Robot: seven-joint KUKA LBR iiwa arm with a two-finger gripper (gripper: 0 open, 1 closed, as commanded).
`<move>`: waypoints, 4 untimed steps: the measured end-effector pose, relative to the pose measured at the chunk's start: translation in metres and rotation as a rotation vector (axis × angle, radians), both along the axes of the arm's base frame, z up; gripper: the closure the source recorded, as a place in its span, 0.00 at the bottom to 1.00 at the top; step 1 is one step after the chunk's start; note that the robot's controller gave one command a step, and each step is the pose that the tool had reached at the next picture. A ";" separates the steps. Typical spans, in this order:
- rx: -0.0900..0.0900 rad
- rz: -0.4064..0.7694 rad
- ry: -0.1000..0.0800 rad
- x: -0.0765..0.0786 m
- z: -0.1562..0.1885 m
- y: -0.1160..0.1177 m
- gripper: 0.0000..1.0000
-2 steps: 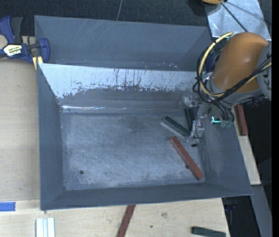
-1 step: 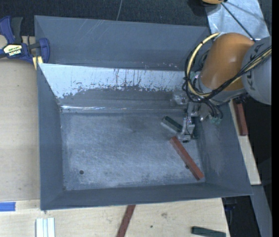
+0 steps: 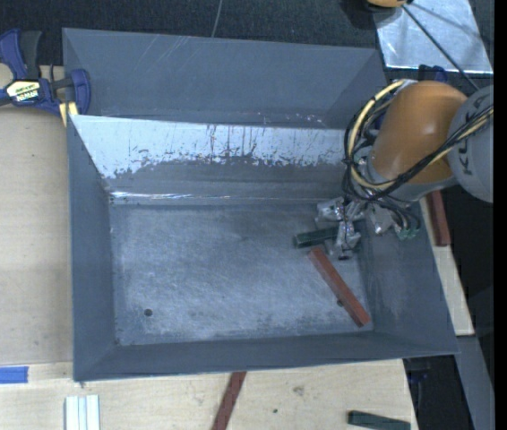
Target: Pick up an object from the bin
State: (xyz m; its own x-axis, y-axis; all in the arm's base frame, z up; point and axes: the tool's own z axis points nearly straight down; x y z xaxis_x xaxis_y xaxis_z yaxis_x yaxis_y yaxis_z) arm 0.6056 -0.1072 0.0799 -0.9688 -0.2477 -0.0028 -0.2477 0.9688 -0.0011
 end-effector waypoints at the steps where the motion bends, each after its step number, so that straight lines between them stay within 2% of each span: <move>1: 0.000 0.000 0.000 0.000 0.000 0.000 1.00; 2: -0.002 -0.035 -0.009 -0.014 0.145 -0.009 1.00; 3: 0.000 -0.035 -0.001 -0.016 0.140 -0.009 0.00; 4: 0.000 -0.035 -0.001 -0.016 0.140 -0.009 0.00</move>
Offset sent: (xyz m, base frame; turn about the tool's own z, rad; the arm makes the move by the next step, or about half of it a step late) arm -0.0164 -0.0080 0.1397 0.0351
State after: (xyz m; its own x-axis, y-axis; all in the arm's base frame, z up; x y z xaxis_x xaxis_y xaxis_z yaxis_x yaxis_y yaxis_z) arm 0.5901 -0.1159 0.2203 -0.9769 -0.2138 -0.0038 -0.2138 0.9769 -0.0014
